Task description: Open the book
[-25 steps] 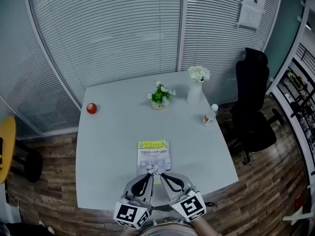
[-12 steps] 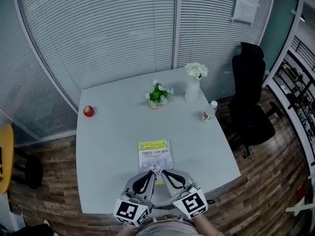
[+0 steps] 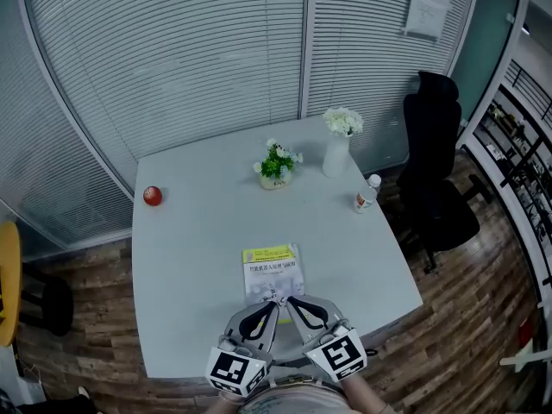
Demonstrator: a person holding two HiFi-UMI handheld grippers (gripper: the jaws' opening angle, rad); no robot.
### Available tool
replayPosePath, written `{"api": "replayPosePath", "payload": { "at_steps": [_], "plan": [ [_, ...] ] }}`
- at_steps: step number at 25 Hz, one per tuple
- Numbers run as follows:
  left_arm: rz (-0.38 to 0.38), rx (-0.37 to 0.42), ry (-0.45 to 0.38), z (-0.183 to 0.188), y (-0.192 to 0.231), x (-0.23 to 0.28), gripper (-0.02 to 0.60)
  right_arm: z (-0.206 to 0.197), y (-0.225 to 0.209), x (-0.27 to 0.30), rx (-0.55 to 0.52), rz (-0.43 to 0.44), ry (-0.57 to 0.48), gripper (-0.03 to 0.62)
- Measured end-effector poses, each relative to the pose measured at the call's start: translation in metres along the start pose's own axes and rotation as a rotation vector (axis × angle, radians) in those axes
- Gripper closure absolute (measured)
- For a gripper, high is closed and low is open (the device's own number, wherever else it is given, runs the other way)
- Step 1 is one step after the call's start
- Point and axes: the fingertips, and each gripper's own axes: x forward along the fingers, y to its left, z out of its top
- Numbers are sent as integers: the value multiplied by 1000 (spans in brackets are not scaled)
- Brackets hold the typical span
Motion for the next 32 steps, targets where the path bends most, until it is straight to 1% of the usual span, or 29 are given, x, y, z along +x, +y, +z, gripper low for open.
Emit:
{"api": "replayPosePath", "payload": {
  "at_steps": [6, 12, 19, 26, 29, 32],
  "plan": [
    [-37, -23, 35, -10, -2, 6, 583, -1, -4, -2, 2, -29, 4, 591],
    [-56, -23, 66, -24, -2, 13, 583, -9, -10, -6, 0, -57, 9, 591],
    [-91, -18, 137, -50, -3, 19, 583, -15, -15, -15, 17, -97, 14, 591],
    [-117, 7, 208, -77, -4, 28, 583, -17, -25, -25, 32, -148, 29, 591],
    [-127, 17, 243, -91, -1, 30, 583, -13, -24, -27, 48, -154, 29, 591],
    [-141, 24, 282, -106, 1, 32, 583, -17, -26, -29, 47, -161, 37, 591]
  ]
}}
